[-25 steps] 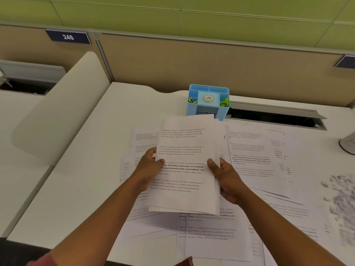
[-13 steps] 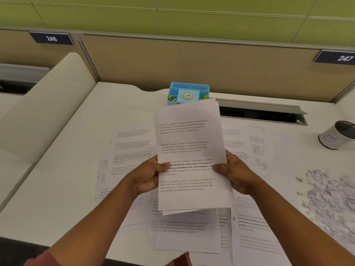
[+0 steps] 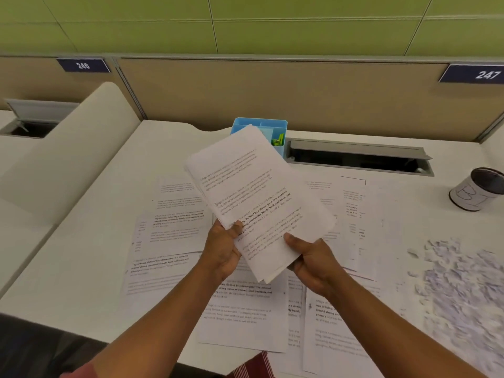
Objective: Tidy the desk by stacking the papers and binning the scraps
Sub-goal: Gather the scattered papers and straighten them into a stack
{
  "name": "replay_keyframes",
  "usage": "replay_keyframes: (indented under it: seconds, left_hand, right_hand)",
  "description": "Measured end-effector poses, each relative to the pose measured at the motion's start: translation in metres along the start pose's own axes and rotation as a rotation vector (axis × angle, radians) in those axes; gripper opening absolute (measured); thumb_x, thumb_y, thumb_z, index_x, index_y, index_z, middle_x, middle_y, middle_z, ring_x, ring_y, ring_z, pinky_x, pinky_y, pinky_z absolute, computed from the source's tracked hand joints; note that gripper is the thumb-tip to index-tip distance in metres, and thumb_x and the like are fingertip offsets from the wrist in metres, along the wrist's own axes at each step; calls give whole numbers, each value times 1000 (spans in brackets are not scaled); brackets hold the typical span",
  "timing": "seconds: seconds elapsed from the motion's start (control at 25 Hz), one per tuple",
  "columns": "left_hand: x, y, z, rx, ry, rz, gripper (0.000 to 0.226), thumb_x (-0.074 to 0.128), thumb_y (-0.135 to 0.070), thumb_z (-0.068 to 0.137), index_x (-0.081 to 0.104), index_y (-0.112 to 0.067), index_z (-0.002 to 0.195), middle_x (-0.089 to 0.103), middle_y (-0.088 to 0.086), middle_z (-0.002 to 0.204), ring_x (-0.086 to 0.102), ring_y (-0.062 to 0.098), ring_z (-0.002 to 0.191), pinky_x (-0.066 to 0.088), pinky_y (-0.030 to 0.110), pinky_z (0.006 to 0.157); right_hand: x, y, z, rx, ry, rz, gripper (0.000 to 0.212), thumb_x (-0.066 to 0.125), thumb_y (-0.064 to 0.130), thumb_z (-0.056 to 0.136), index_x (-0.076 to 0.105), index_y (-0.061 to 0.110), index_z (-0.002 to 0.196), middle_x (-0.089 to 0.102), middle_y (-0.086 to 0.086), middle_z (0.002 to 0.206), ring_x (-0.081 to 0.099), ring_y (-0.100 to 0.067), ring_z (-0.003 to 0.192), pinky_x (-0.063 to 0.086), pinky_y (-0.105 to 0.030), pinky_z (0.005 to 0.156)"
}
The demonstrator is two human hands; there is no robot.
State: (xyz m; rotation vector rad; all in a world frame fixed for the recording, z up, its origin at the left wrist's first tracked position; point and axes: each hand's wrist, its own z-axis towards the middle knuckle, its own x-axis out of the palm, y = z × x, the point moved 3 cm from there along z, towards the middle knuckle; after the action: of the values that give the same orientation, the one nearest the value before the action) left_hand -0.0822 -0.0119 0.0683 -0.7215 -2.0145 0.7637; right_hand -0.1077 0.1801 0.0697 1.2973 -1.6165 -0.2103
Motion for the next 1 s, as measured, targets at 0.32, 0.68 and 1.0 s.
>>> replay_keyframes:
  seconds: [0.32,0.68,1.0]
  left_hand:
    - [-23,-16,9,21,-110,-73,33,46,0,104,56,-10,133,71,14,125,71,28,110,62,45,84]
    - [-57,-62,15,239,-181,597,37,77,3,82,68,-14,113,76,4,107,73,23,100,60,36,82]
    - [-56,-42,-1,371,-206,732,44,80,-5,84,62,-17,123,74,-2,113,73,16,100,62,29,80]
  right_hand:
    - [-44,29,3,-118,-69,-356,39,63,-2,93,59,24,121,74,-2,115,69,-30,110,57,-59,89]
    - [-66,72,9,-185,28,-488,49,68,1,84,57,10,132,71,-12,120,68,-33,113,58,-55,90]
    - [-68,73,9,-295,14,-603,40,66,-6,89,69,23,116,74,-7,111,69,-27,108,58,-43,90]
